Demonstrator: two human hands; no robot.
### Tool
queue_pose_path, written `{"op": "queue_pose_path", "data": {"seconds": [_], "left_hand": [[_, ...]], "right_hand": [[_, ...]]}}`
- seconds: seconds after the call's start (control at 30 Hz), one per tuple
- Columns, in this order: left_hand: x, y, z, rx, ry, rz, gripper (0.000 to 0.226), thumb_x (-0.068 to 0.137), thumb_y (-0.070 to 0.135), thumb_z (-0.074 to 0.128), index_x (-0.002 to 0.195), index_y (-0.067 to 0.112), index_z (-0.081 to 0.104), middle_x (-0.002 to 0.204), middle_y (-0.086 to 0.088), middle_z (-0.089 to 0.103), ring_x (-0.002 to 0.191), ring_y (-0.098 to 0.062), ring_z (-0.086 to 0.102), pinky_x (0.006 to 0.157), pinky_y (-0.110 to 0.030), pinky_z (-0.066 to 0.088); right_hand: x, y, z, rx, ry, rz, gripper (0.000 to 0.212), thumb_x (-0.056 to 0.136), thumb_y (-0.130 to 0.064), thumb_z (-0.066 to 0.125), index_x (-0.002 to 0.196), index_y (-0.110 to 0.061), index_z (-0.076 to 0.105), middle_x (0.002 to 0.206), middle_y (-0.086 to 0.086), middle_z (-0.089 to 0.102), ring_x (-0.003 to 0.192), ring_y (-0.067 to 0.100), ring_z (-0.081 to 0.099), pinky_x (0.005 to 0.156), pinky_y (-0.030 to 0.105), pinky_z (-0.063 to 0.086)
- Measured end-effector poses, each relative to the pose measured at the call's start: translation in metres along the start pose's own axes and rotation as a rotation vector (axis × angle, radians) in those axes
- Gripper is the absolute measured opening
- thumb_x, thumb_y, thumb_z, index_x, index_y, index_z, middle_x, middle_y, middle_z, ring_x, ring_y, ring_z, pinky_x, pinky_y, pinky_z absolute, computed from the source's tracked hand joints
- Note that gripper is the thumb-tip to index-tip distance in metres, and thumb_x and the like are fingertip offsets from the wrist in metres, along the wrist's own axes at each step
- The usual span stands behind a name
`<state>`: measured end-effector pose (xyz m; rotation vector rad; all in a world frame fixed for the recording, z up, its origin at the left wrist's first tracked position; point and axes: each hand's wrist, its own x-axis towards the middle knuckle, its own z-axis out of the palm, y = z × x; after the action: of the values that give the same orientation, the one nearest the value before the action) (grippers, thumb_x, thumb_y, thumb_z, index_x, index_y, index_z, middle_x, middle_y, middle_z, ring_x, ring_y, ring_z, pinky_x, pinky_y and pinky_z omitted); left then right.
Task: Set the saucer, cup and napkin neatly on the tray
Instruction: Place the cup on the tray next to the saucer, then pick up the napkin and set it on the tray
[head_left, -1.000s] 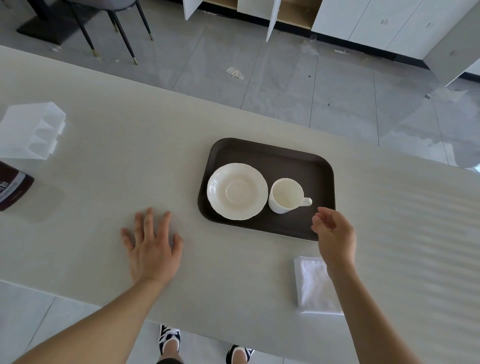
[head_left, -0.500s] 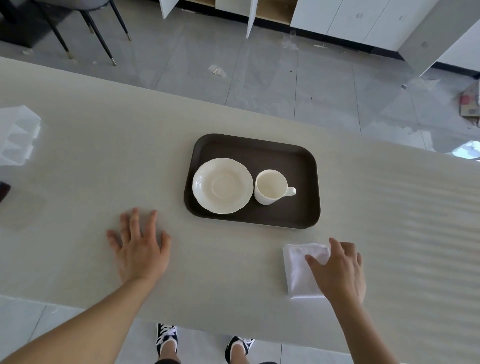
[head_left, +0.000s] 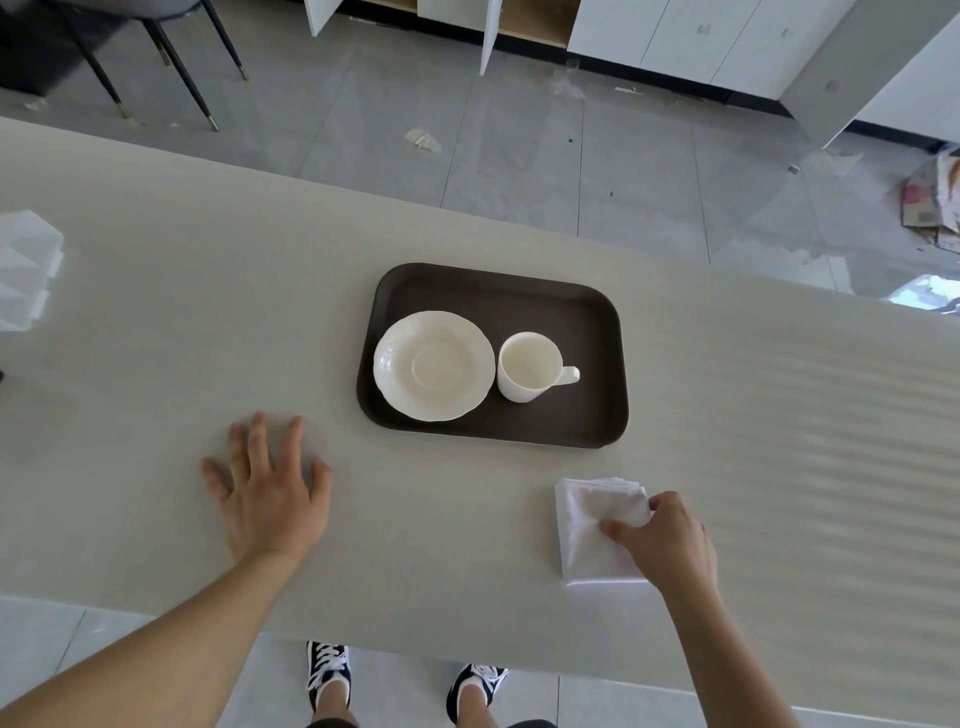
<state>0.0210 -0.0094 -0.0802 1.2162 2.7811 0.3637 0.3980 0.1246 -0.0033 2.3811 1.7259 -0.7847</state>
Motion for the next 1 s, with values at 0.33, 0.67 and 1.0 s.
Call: {"op": "queue_pose_path", "data": {"seconds": [0.33,0.67,1.0], "left_hand": [[0.000,0.001,-0.003,0.003,-0.015,-0.004,0.062,0.084,0.044,0.036,0.141,0.021,0.045,0.155,-0.017,0.032,0.148,-0.038,0.018,0.115,-0.065,0.009],[-0.001,0.004,-0.007,0.010,-0.034,-0.015,0.064,0.084,0.043,0.036,0.142,0.020,0.046,0.156,-0.016,0.032,0.149,-0.037,0.017,0.117,-0.064,0.007],[-0.001,0.003,-0.008,0.023,-0.033,-0.004,0.063,0.084,0.044,0.036,0.142,0.021,0.046,0.154,-0.018,0.034,0.148,-0.039,0.020,0.116,-0.065,0.009]], "right_hand": [[-0.006,0.002,0.003,0.452,-0.056,-0.027,0.028,0.071,-0.028,0.080,0.072,-0.006,0.062,0.070,0.015,0.066,0.062,0.029,0.059,0.054,0.036,0.044],[0.013,-0.043,-0.048,0.714,0.126,-0.166,0.025,0.071,-0.023,0.080,0.076,-0.012,0.058,0.077,0.006,0.060,0.069,0.027,0.055,0.059,0.036,0.043],[0.069,-0.101,-0.058,0.924,0.119,-0.133,0.023,0.072,-0.011,0.079,0.085,-0.017,0.061,0.084,0.003,0.066,0.077,0.023,0.062,0.058,0.032,0.049]]}}
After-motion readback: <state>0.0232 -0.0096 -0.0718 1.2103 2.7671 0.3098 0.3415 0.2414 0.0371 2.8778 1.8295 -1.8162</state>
